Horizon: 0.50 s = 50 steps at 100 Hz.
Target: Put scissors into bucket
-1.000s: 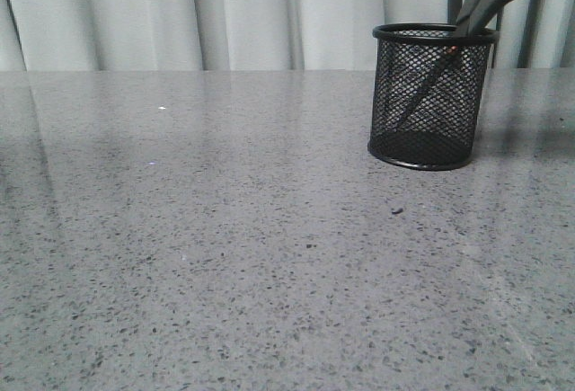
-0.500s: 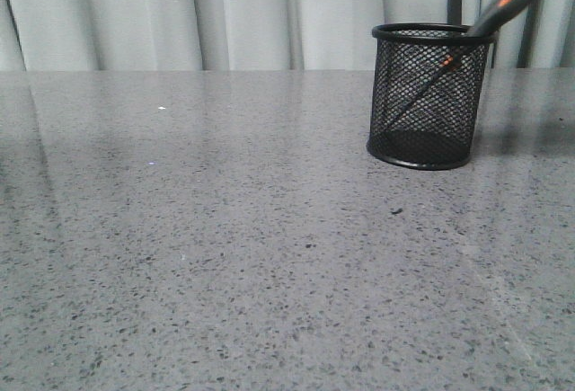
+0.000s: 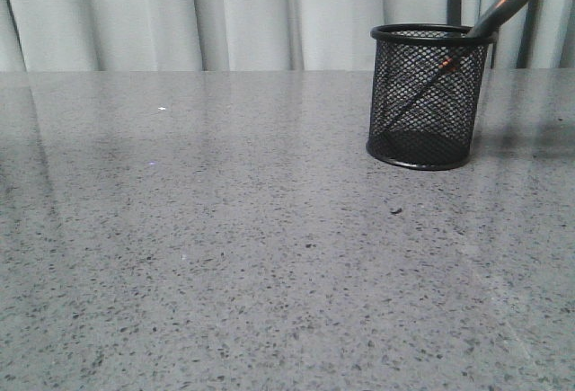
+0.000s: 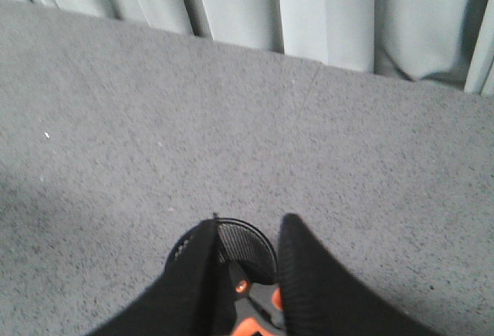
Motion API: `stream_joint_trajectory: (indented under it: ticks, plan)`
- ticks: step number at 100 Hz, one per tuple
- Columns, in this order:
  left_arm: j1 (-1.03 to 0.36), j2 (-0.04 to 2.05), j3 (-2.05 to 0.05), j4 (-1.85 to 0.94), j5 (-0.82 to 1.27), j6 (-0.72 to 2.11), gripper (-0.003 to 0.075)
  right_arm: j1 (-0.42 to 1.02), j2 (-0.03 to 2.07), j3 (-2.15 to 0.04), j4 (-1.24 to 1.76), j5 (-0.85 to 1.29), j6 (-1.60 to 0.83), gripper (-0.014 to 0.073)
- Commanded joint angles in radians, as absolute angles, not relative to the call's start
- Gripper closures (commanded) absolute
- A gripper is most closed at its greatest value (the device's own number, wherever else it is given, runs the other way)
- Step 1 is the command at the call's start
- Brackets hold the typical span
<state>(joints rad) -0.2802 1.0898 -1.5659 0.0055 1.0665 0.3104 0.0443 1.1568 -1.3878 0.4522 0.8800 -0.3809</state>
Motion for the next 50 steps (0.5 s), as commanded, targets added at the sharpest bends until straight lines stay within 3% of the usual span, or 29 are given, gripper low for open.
stream_joint_trajectory:
  ticks: [1,5,30,50]
  plan:
    - [-0.277,1.075,-1.542,0.008,0.979,0.3,0.0745,0.047,1.089,-1.344,0.498,0.733,-0.393,0.0624]
    - [-0.277,1.07,-1.517,0.008,0.958,0.298,0.0741,0.047,1.066,-1.296,0.503,0.681,-0.393,0.0673]
    - [-0.277,0.915,-1.178,-0.015,0.581,0.192,0.0741,0.047,0.845,-0.949,0.504,0.327,-0.427,0.0665]
    - [-0.277,0.707,-0.821,-0.015,0.24,0.185,0.0741,0.047,0.649,-0.693,0.504,0.17,-0.436,0.0665]
